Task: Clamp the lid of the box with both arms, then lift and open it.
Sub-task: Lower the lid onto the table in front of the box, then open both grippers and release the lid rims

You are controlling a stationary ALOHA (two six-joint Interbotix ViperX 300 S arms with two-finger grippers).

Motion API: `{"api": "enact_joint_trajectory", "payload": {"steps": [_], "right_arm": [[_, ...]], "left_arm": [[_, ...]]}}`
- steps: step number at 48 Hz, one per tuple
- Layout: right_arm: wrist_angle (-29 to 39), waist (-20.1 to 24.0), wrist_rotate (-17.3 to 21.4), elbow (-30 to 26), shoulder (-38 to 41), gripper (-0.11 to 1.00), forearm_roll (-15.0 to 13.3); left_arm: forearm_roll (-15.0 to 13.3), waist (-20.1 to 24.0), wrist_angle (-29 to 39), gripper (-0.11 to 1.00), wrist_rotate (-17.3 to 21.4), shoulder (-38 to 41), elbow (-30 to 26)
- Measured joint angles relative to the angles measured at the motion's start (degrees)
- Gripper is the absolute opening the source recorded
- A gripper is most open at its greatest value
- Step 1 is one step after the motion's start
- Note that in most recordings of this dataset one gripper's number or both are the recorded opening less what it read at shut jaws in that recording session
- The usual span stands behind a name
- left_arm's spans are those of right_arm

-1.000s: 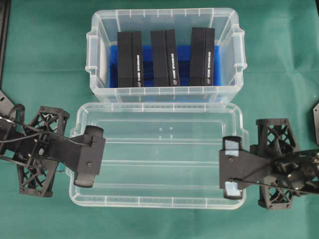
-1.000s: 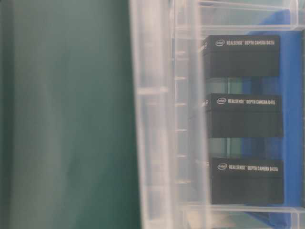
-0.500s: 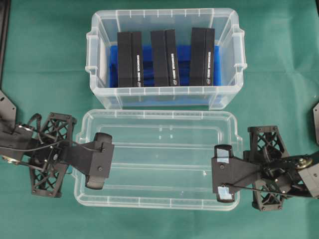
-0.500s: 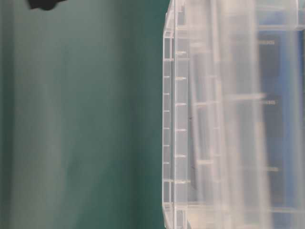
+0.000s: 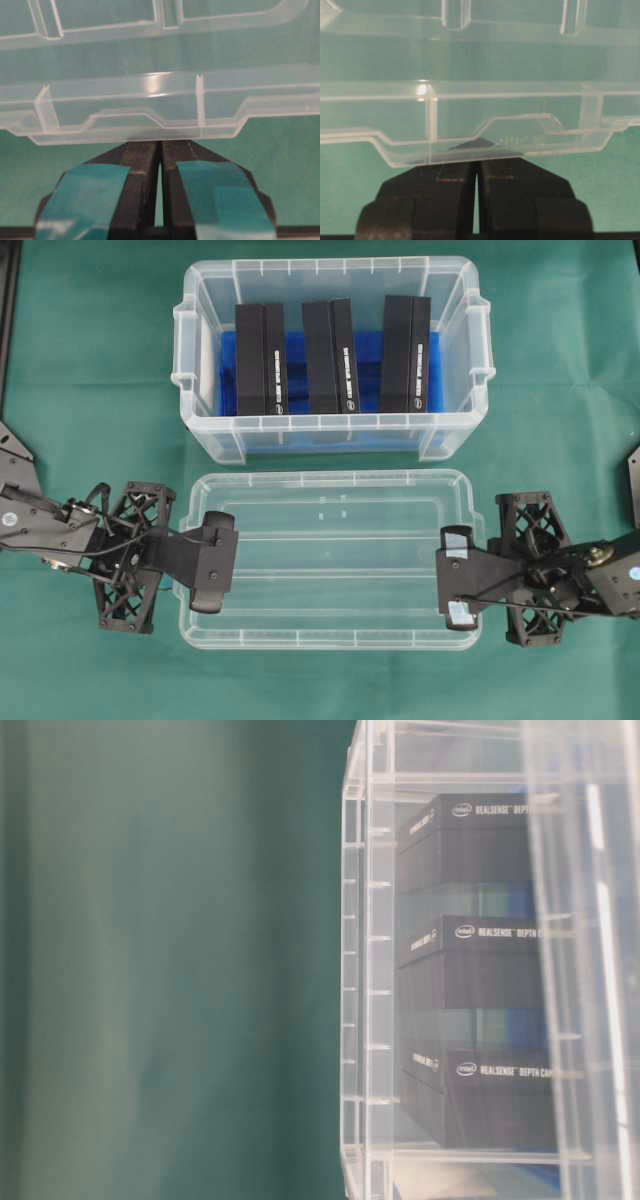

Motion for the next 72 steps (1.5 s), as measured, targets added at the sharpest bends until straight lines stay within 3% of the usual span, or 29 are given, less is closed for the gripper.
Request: {"api": "enact_joint_trajectory", "payload": {"steps": [18,31,40,54,72], "right_arm": [[-8.4,-2.8,0.0,3.6,3.6,-0.02,-2.7],[-9.8,-2.9,0.2,3.8,4.3,-0.02,-2.8],[-9.9,-1.8,0.1,3.9,3.8,-0.02,-0.8],[-6.5,1.1,0.0,7.3,-2.6,-0.02,3.6],[-5.4,1.4,0.0,8.3,-7.2,-0.02,3.7]], "left_arm": [[0.2,2.4,-5.4,0.00,0.2,2.5,2.6],[-0.3,2.3,-5.9,0.00,0.1,3.1,2.6],[-1.3,0.6,-4.4,0.00,-0.7,1.8,3.4],[-1.6,-3.9,-2.1,0.00,-5.7,-6.8,9.2],[-1.6,-5.0,0.1,0.00,-6.3,-12.4,10.9]]}}
